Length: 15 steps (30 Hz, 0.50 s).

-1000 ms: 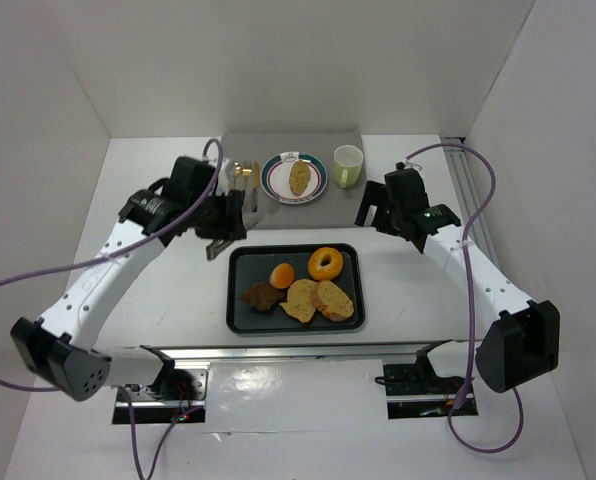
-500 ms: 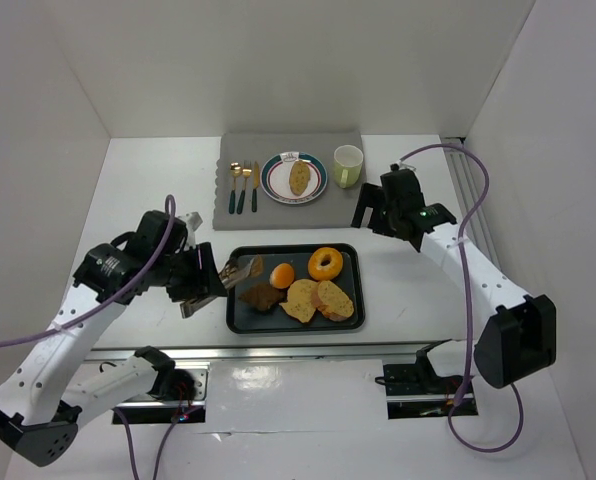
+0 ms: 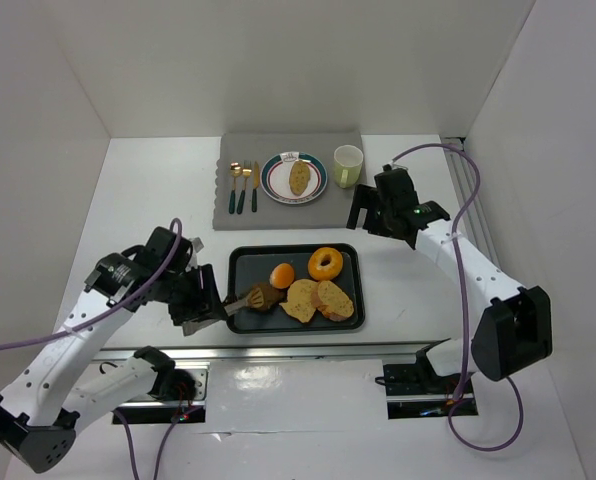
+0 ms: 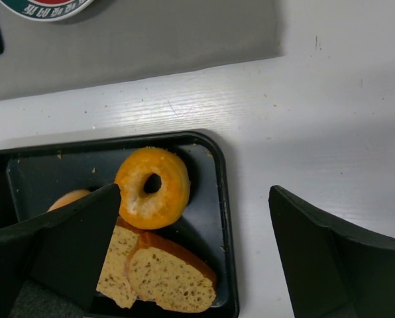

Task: Place the bread

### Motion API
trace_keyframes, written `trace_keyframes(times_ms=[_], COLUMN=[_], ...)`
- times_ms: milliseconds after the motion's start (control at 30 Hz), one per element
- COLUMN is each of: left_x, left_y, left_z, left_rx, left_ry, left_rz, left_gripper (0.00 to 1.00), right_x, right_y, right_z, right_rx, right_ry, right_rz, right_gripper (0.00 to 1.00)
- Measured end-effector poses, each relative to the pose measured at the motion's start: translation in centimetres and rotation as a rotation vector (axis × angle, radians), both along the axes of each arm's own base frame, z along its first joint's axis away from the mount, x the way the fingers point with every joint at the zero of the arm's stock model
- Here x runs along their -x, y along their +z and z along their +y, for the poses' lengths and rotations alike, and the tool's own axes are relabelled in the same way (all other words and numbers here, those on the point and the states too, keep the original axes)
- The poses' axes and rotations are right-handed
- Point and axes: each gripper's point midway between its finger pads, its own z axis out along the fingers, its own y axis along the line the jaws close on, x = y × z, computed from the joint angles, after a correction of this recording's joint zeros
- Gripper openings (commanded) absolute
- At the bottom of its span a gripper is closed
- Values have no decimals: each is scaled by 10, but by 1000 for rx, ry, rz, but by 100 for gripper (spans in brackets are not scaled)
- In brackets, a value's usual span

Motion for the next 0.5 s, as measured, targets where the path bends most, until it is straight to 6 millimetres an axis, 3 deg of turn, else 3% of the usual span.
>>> trace_keyframes(times_ms=[233, 500], left_x=[6, -11], left_y=[-17, -21], left_z=[-12, -13], left_rx=[68, 81], left_ry=[-27, -2], left_rz=[41, -11], left_gripper=[62, 60], right_x=[0, 0], right_y=[-3, -3], right_z=[3, 3], right_rx=[3, 4], right_ry=[9, 10], right_rz=[7, 7], right_gripper=[100, 100])
